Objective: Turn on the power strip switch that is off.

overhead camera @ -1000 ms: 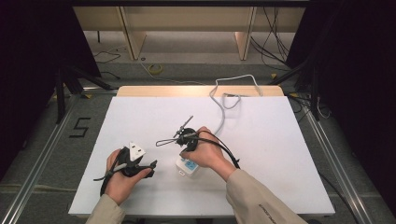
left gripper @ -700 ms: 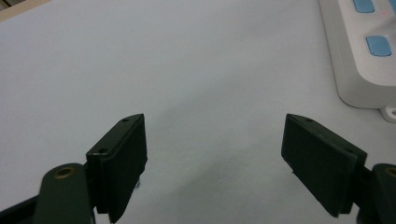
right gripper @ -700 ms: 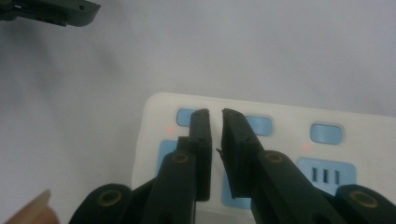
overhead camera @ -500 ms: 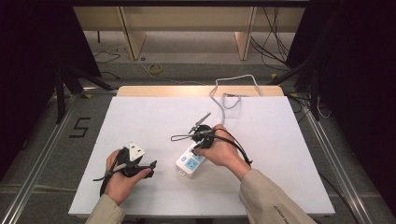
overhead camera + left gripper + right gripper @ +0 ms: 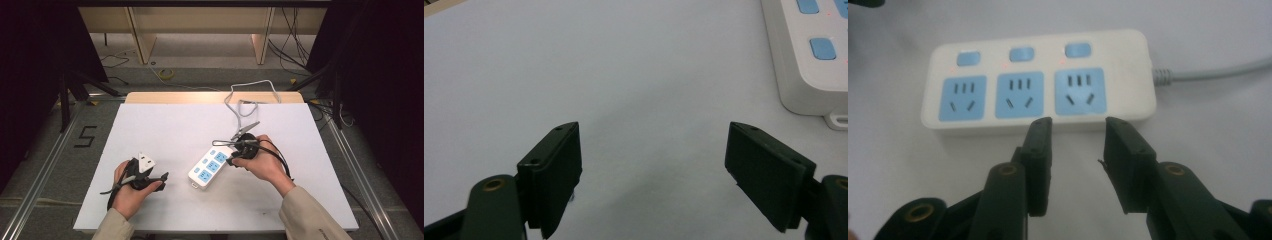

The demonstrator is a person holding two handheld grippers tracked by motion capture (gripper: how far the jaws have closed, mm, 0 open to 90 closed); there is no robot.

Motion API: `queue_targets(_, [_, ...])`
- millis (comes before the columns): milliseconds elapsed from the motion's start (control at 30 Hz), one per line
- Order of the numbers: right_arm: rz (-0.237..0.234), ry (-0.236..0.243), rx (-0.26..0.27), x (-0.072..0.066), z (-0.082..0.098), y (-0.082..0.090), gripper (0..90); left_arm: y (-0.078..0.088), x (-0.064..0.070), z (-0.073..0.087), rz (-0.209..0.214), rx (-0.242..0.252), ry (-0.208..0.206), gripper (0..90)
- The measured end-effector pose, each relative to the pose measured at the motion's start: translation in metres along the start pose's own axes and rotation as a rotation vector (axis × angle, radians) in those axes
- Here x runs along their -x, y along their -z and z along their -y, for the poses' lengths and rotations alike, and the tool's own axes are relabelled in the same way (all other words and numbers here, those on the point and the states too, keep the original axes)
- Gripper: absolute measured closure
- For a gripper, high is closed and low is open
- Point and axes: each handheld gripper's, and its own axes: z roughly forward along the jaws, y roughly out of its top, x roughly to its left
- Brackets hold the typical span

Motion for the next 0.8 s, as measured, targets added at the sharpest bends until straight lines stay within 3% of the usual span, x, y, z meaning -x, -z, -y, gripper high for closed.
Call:
queue_targets(433, [0.045,-0.064,0.078,0.022,0.056,0.024,55.2,0.0,0.001,0.001,0.005,-0.002,0.008,22.8])
queue_targets(800, [0.058,-0.093,0.133,0.026,0.094,0.031,54.6,-0.002,0.001,0.002,0.002,-0.008,0.012,22.6])
